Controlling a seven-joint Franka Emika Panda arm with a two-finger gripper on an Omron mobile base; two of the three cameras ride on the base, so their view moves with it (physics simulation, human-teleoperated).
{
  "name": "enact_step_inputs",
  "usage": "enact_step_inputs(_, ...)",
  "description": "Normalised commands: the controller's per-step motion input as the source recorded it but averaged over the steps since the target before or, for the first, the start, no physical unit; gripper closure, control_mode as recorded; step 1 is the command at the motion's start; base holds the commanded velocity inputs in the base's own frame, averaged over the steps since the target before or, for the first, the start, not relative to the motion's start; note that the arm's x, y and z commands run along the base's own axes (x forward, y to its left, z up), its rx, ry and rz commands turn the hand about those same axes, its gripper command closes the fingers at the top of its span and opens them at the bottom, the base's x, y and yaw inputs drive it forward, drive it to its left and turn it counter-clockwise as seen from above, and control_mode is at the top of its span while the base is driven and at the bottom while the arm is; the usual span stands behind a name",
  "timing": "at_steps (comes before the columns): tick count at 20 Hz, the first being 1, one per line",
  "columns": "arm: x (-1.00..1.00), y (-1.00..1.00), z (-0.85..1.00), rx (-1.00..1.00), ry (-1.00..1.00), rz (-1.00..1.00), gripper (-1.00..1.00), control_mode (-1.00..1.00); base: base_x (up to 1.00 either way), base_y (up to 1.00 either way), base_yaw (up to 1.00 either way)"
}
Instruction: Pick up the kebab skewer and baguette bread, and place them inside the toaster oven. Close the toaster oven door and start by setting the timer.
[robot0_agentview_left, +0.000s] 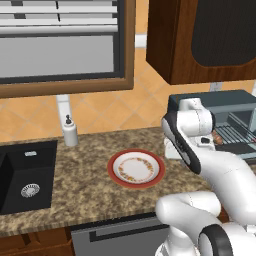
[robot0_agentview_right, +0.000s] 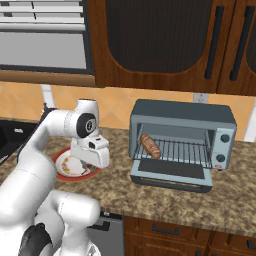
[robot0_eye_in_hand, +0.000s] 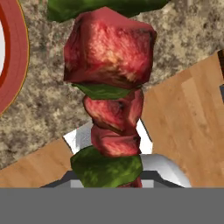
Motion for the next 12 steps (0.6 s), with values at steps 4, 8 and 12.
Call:
enact_step_inputs(4, -0.63, -1.00, 0.61, 0.00, -0.01, 0.17, 1.00, -1.00, 0.00, 0.00, 0.00)
enact_step_inputs(8, -0.33, -1.00, 0.54, -0.01, 0.00, 0.13, 1.00, -1.00, 0.00, 0.00, 0.00)
enact_step_inputs(12, -0.14, -1.00, 0.51, -0.02, 0.00, 0.12, 1.00, -1.00, 0.00, 0.00, 0.00)
